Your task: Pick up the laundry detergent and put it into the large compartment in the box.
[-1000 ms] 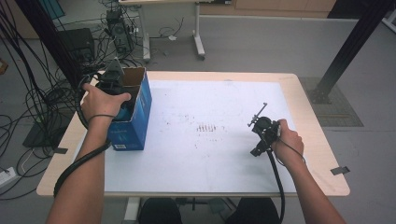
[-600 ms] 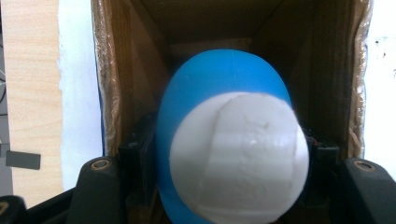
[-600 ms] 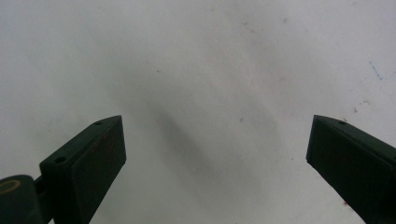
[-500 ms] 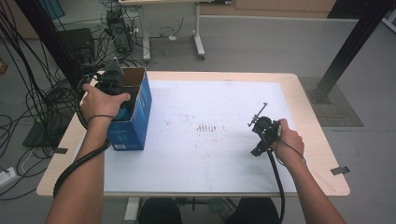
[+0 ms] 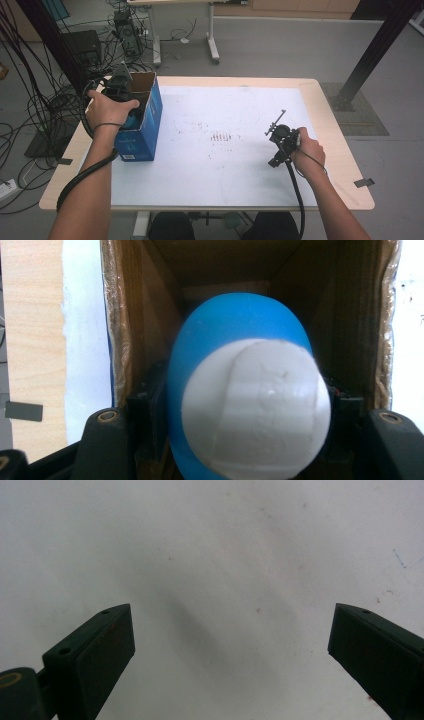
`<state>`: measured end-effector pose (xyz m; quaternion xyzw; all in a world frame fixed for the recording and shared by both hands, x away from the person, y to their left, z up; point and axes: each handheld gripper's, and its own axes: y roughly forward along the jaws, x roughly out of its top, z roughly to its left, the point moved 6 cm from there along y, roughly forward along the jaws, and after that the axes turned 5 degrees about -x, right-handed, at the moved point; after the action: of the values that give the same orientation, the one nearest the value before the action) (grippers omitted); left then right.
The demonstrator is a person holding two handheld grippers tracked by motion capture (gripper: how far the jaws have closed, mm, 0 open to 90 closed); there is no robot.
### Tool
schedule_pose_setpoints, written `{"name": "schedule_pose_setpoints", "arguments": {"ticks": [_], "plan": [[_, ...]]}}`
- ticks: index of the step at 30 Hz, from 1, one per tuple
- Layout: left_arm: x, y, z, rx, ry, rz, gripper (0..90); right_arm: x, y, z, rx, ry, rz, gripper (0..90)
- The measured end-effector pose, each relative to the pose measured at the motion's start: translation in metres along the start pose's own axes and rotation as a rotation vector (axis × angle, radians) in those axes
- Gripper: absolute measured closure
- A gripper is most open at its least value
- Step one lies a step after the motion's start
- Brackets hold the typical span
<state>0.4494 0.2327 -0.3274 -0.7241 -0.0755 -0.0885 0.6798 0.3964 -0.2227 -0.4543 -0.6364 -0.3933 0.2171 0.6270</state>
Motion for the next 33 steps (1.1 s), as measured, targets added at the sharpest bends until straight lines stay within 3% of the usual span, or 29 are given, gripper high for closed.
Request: {"name": "schedule_pose_setpoints", "arguments": {"ticks": [10, 33], "plan": [[0.001, -0.001, 0.000, -0.006, 0.001, -0.017, 36.4, 0.001, 0.001, 0.001, 0.004, 0.003, -0.003, 4.4], [0.007, -0.039, -0.009, 0.011, 0.024, -0.066, 26.1, 0.001, -0.001, 0.001, 0.000, -0.001, -0.010, 4.4]]}}
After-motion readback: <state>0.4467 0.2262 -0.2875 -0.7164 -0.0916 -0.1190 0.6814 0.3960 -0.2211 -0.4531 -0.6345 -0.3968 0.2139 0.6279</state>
